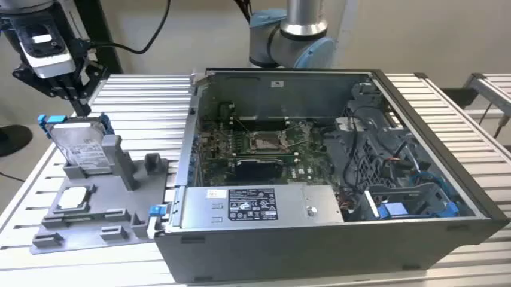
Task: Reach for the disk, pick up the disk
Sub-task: 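Reach for the disk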
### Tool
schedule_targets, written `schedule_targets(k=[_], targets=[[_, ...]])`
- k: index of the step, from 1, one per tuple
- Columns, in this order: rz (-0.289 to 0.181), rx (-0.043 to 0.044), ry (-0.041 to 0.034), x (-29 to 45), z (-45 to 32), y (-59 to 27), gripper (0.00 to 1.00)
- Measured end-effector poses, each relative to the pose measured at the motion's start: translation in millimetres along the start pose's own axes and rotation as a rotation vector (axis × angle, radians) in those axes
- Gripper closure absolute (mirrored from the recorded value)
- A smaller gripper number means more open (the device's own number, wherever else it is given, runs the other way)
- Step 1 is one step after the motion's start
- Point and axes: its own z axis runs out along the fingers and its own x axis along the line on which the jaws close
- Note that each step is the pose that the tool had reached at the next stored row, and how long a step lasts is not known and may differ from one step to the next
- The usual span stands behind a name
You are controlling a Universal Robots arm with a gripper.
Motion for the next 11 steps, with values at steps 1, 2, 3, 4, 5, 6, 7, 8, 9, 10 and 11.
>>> schedule_targets(k=[1,2,3,4,5,6,7,8,9,10,11], targets=[[0.000,0.0000,0.0000,0.0,0.0,0.0,1.00],[0.000,0.0000,0.0000,0.0,0.0,0.0,1.00],[0.000,0.0000,0.0000,0.0,0.0,0.0,1.00],[0.000,0.0000,0.0000,0.0,0.0,0.0,1.00],[0.000,0.0000,0.0001,0.0,0.0,0.0,1.00],[0.000,0.0000,0.0000,0.0,0.0,0.0,1.00],[0.000,0.0000,0.0000,0.0,0.0,0.0,1.00],[0.000,0.0000,0.0000,0.0,0.0,0.0,1.00],[0.000,0.0000,0.0000,0.0,0.0,0.0,1.00],[0.000,0.0000,0.0000,0.0,0.0,0.0,1.00],[0.000,0.0000,0.0000,0.0,0.0,0.0,1.00]])
